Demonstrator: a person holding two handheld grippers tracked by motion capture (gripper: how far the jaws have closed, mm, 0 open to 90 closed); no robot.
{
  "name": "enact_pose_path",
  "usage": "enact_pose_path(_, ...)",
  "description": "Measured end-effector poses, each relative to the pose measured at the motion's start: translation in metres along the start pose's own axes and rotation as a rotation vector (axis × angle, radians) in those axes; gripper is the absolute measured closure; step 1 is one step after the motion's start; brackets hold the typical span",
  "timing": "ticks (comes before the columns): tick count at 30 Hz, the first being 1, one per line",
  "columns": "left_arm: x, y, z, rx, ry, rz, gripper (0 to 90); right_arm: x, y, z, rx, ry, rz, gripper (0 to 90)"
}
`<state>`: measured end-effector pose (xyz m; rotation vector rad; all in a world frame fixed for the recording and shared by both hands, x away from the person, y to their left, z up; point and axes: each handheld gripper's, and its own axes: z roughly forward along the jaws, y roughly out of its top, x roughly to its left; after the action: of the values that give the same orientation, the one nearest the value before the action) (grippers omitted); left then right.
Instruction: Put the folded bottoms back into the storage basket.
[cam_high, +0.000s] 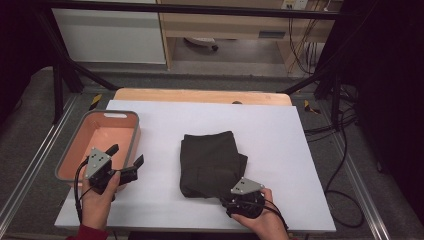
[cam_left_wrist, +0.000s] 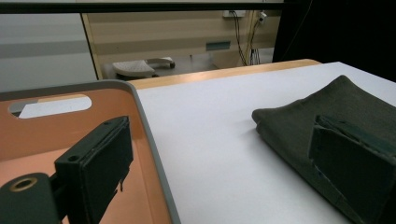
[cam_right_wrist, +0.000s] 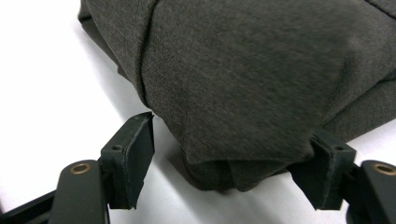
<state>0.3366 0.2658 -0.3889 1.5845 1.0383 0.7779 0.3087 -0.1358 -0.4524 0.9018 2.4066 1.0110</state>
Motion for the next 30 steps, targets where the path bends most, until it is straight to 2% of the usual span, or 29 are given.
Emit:
enact_pose_path(1, 0.0, 0.0, 0.0, 0.003, 0.0, 0.0, 6.9, 0.0, 0.0, 0.0, 0.0, 0.0, 0.0, 29.1)
enact_pose_path(3, -0.002, 0.0, 0.0, 0.005, -0.002, 0.004, 6.9, 0.001, -0.001, 0.002, 0.002, -0.03, -0.023, 36.6)
enact_pose_path(5, -0.005, 0.001, 0.0, 0.008, -0.009, 0.014, 6.9, 0.001, -0.001, 0.002, 0.003, -0.04, -0.028, 39.6)
enact_pose_path(6, -0.007, 0.002, 0.0, 0.007, -0.012, 0.016, 6.9, -0.002, -0.001, 0.002, 0.001, -0.037, -0.02, 43.9)
enact_pose_path(7, -0.008, 0.002, 0.0, 0.007, -0.016, 0.019, 6.9, -0.002, -0.001, 0.002, 0.001, -0.037, -0.02, 43.9)
enact_pose_path(9, -0.012, 0.002, 0.0, 0.008, -0.023, 0.022, 6.9, -0.002, -0.001, 0.001, 0.0, -0.039, -0.014, 49.4)
enact_pose_path(10, -0.013, 0.002, 0.0, 0.012, -0.025, 0.026, 6.9, -0.003, 0.0, 0.0, -0.005, -0.035, -0.006, 54.7)
enact_pose_path(11, -0.014, 0.002, 0.0, 0.015, -0.028, 0.027, 6.9, -0.003, 0.0, 0.0, -0.005, -0.035, -0.006, 54.7)
enact_pose_path(12, -0.016, 0.003, 0.001, 0.015, -0.031, 0.026, 6.9, -0.005, 0.001, 0.0, -0.012, -0.022, 0.007, 59.4)
enact_pose_path(16, -0.021, 0.003, 0.002, 0.027, -0.044, 0.033, 6.9, -0.007, 0.001, -0.002, -0.02, -0.006, 0.018, 64.8)
enact_pose_path(23, -0.037, 0.004, 0.009, 0.049, -0.085, 0.031, 6.9, -0.009, 0.001, -0.008, -0.036, 0.012, 0.048, 66.3)
enact_pose_path(27, -0.045, 0.004, 0.021, 0.07, -0.111, 0.022, 6.8, -0.006, -0.001, -0.015, -0.036, 0.028, 0.059, 66.2)
enact_pose_path(30, -0.051, 0.004, 0.036, 0.095, -0.13, 0.025, 6.8, -0.003, -0.003, -0.018, -0.029, 0.041, 0.054, 66.1)
